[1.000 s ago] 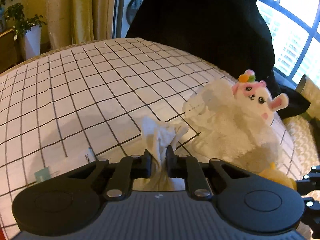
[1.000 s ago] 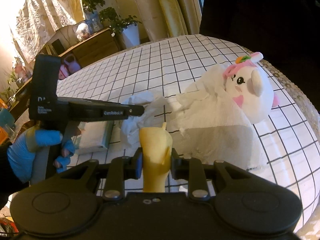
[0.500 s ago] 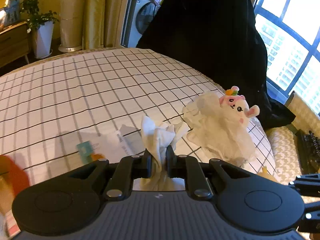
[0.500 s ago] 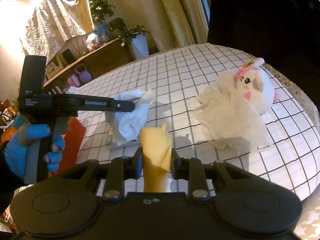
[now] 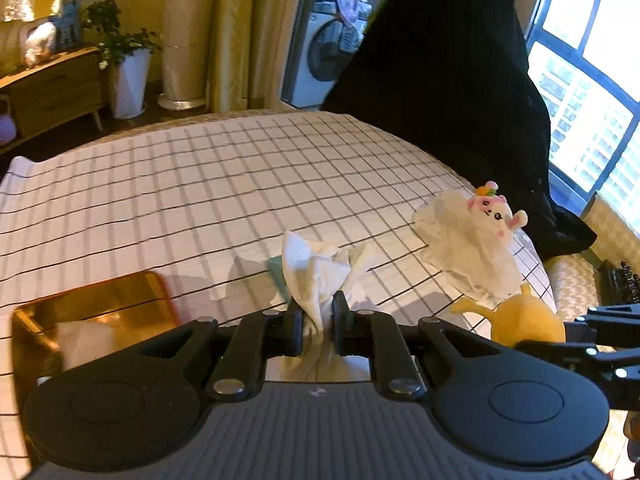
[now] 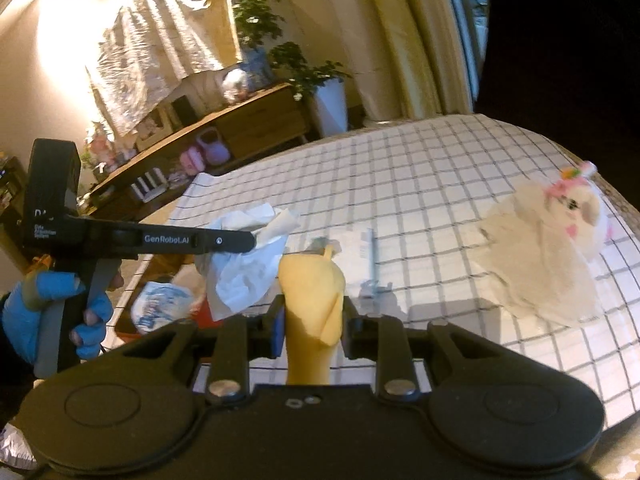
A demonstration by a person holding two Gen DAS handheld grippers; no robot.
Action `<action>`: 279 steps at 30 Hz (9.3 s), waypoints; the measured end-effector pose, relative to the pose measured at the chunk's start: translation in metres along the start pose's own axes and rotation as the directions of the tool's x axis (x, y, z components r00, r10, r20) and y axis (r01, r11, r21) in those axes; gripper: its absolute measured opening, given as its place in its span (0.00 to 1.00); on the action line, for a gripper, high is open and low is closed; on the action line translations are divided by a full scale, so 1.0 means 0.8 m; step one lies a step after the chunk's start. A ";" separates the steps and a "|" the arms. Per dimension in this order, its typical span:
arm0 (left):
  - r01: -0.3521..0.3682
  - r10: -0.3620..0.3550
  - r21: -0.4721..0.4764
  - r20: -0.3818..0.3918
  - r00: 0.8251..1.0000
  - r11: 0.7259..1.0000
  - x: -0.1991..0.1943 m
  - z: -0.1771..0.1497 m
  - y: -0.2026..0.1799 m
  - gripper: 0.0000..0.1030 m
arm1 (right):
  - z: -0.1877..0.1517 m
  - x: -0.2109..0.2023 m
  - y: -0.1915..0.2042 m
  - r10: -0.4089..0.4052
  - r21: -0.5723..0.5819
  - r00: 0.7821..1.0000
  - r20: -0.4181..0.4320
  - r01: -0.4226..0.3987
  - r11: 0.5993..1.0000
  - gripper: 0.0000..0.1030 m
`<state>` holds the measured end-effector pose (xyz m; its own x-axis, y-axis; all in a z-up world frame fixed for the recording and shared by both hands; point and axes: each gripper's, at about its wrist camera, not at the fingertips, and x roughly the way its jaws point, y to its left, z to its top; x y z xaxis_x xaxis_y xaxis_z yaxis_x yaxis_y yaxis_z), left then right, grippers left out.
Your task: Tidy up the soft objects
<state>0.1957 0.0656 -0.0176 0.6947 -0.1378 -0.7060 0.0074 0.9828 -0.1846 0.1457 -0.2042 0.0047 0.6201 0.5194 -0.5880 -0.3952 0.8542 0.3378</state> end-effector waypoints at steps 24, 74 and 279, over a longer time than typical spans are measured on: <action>-0.212 0.216 -0.079 0.040 0.976 0.974 -0.094 -0.030 0.162 0.13 | 0.048 0.127 0.171 0.125 -0.197 0.988 -0.093 -0.142 0.970 0.24; -0.263 0.252 -0.071 -0.135 0.958 0.962 0.031 -0.043 0.228 0.31 | 0.018 0.291 0.210 -0.083 -0.332 0.971 -0.225 0.004 0.943 0.44; -0.020 0.015 0.145 0.032 0.999 0.989 0.091 0.034 -0.120 0.15 | -0.017 0.007 -0.112 -0.277 -0.027 0.959 0.066 0.279 0.960 0.45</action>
<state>0.2649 -0.0354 -0.0328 0.7174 -0.1190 -0.6864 0.0981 0.9927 -0.0696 0.1754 -0.2785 -0.0389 0.7484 0.2628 -0.6089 -0.2242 0.9643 0.1406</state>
